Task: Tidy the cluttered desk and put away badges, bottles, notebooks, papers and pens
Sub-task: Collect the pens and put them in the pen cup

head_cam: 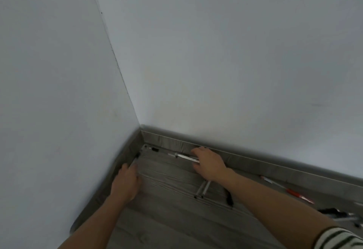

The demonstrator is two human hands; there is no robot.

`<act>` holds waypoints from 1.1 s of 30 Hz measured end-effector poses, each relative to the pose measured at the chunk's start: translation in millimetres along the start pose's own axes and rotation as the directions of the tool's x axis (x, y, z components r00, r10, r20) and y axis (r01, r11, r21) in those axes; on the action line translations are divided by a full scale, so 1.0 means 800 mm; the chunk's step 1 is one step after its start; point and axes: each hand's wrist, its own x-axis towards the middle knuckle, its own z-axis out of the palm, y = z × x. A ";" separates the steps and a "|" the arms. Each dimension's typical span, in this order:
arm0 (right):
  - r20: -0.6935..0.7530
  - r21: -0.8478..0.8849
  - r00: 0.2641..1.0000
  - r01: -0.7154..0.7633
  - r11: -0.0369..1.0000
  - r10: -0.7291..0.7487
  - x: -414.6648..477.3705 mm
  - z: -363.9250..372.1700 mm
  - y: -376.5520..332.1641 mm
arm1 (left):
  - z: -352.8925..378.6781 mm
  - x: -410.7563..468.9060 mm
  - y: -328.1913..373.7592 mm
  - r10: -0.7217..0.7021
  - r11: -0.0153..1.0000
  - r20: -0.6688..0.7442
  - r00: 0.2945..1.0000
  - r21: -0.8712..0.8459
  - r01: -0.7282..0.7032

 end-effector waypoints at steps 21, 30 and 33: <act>0.087 -0.265 0.990 -0.084 0.961 0.110 0.018 0.038 0.006 | 0.000 0.082 0.022 0.070 0.967 -0.086 0.994 -0.238 -0.088; -0.189 -0.050 0.969 -0.170 0.984 0.158 -0.013 0.012 0.025 | 0.011 0.095 0.056 0.001 0.977 -0.009 1.000 -0.213 -0.003; -0.039 -0.123 0.986 -0.166 0.978 0.162 0.002 0.017 0.010 | 0.014 0.099 0.057 -0.021 0.959 0.018 1.000 -0.282 0.025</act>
